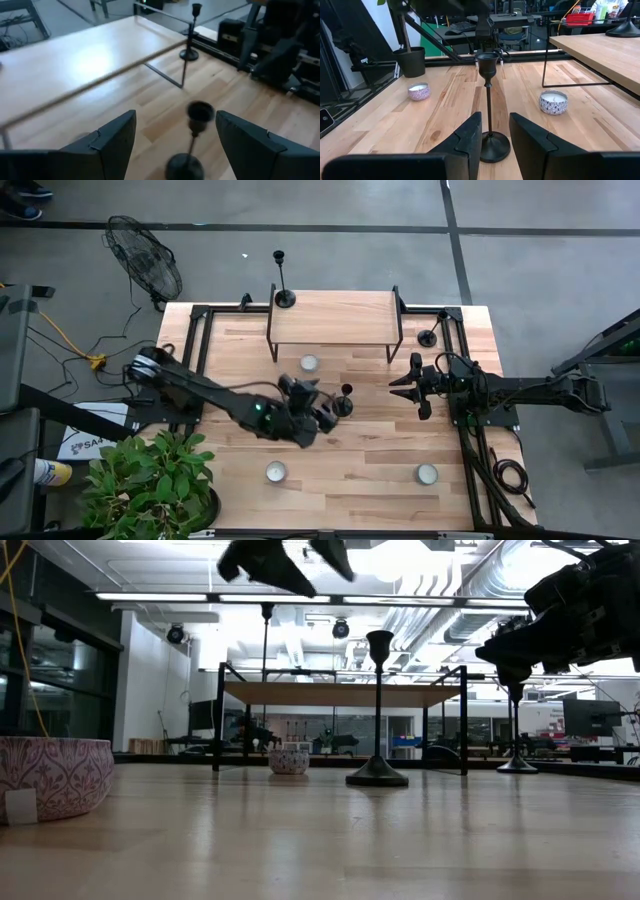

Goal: Pick & Place candle stick holders
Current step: Put the bottom black candle holder on the shelf

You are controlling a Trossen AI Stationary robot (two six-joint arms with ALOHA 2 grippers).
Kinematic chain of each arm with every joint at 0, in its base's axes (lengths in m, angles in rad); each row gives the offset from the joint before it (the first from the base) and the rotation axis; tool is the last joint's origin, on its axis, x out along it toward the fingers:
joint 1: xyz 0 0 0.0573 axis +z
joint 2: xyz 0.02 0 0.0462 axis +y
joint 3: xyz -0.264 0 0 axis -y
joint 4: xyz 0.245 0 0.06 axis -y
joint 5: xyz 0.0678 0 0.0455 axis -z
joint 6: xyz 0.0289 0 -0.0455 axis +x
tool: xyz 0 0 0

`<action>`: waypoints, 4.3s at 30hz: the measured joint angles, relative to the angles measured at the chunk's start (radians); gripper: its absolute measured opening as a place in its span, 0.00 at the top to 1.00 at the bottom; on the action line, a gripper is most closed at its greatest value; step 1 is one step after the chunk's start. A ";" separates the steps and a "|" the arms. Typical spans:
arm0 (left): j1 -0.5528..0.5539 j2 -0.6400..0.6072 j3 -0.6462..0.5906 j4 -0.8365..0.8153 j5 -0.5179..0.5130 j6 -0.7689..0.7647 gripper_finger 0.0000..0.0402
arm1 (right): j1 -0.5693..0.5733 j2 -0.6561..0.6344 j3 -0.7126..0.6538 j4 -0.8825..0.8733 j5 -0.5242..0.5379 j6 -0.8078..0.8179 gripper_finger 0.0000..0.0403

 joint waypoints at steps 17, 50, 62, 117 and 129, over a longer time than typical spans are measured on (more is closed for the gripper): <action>0.006 0.192 0.007 0.300 -0.072 0.013 0.33 | 0.000 0.000 0.000 -0.030 0.000 0.000 0.76; 0.115 0.238 0.005 0.371 0.112 0.016 0.33 | 0.000 0.000 0.000 -0.044 0.000 0.000 0.76; 0.114 0.237 0.005 0.374 0.097 0.016 0.34 | 0.000 0.000 0.000 -0.044 0.000 0.000 0.76; 0.114 0.231 0.642 -0.209 -0.247 0.318 0.67 | 0.000 0.000 0.000 -0.046 0.000 0.000 0.76; 0.156 0.231 0.653 -0.228 -0.347 0.302 0.67 | 0.000 0.000 0.000 -0.046 0.000 0.000 0.76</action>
